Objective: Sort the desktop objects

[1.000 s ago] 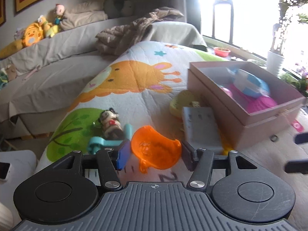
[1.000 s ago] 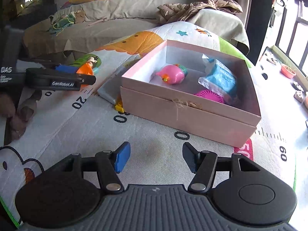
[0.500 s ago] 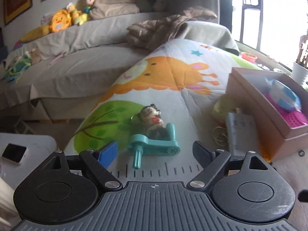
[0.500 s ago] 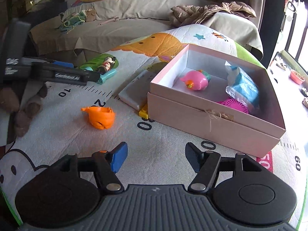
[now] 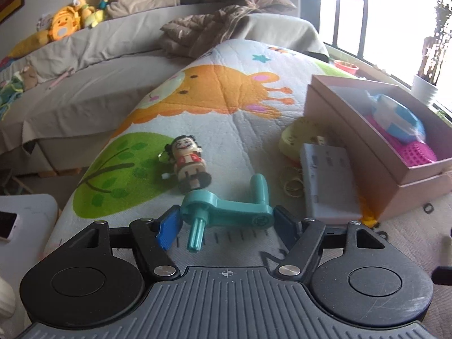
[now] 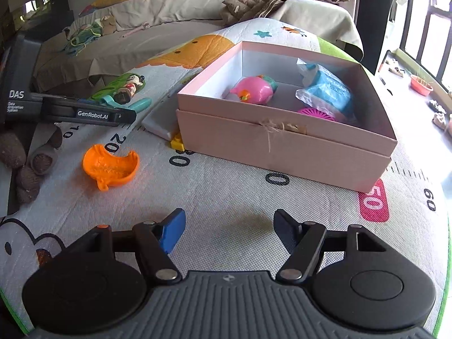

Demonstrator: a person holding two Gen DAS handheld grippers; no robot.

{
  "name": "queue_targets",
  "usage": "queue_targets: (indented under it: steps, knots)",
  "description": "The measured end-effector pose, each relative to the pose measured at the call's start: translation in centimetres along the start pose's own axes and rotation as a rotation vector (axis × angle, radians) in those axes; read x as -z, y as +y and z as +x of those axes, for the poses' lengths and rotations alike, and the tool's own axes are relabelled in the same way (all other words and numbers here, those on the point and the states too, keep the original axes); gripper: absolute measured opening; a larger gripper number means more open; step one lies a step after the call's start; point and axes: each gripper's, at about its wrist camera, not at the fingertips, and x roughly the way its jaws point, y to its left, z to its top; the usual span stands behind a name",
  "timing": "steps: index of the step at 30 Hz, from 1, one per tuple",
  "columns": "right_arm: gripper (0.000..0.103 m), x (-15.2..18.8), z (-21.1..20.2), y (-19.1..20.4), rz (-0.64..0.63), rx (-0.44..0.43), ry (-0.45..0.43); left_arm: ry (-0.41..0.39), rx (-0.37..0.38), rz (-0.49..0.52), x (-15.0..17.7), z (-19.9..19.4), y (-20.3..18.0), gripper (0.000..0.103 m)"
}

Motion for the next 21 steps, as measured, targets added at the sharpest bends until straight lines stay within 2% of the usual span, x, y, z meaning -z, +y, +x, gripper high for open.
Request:
queue_targets:
  steps: [5,8,11,13,17,19,21]
  knots:
    - [0.07,0.5,-0.8,-0.8,0.029,0.021,-0.017,-0.104,0.082,0.081,0.2,-4.6,-2.7,0.075]
    - [0.07,1.0,-1.7,-1.7,0.059,0.042,-0.033,-0.166,0.183,0.148,0.4,-7.6,-5.1,0.076]
    - [0.071,1.7,-2.6,-3.3,0.11,0.076,-0.044,-0.142,0.302,0.203,1.5,-8.1,-8.3,0.076]
    - [0.072,2.2,-3.0,-4.3,0.143,0.106,-0.047,-0.104,0.35,0.246,2.6,-7.5,-10.2,0.077]
    - [0.072,3.4,-4.4,-5.6,0.17,0.127,-0.066,-0.084,0.329,0.303,4.8,-7.8,-11.4,0.083]
    - [0.073,3.8,-5.2,-5.5,0.162,0.1,-0.093,-0.086,0.312,0.31,5.4,-8.4,-10.7,0.092]
    - [0.076,3.9,-5.8,-5.1,0.147,0.061,-0.117,-0.09,0.285,0.322,5.8,-9.0,-9.6,0.095]
